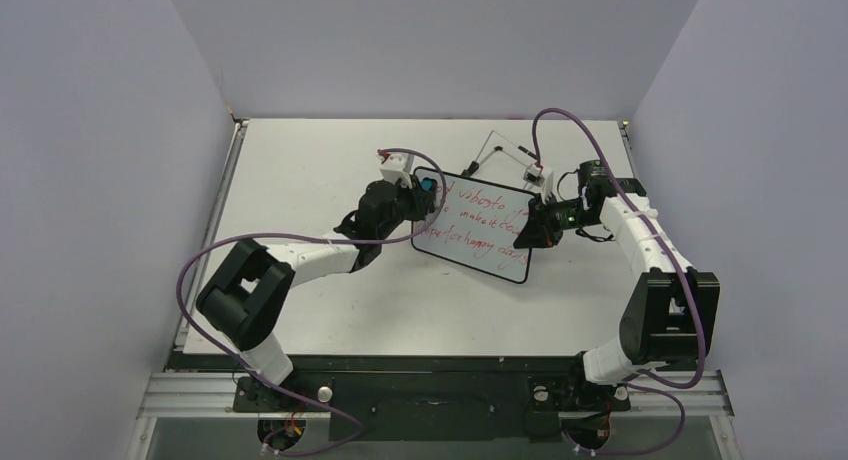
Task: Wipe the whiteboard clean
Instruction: Erase the whiteboard at the center of the board.
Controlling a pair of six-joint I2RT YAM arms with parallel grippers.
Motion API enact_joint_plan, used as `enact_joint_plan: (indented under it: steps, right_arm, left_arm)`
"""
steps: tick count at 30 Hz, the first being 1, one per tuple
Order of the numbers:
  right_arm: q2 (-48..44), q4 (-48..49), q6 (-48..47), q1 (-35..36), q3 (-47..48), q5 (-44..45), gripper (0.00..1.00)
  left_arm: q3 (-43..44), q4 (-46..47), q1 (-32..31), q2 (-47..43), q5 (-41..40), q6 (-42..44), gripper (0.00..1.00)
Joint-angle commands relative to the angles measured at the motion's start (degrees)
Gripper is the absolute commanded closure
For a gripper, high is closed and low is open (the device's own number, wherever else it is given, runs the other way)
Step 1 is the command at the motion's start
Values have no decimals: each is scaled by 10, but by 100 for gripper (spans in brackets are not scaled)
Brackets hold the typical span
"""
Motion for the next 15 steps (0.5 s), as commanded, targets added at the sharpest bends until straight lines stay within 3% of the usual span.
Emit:
enact_joint_plan:
  steps: [1,8,15]
  right_arm:
    - [3,-30,-46,17,12,-1,100]
    - [1,-35,-50,17,14,-2,100]
    - [1,-35,-52,18,14,-3,100]
  left_arm:
    - [19,14,-24,10,10,0,100]
    - [54,-25,14,0,0,0,100]
    - [3,-1,37,8,5,-23,100]
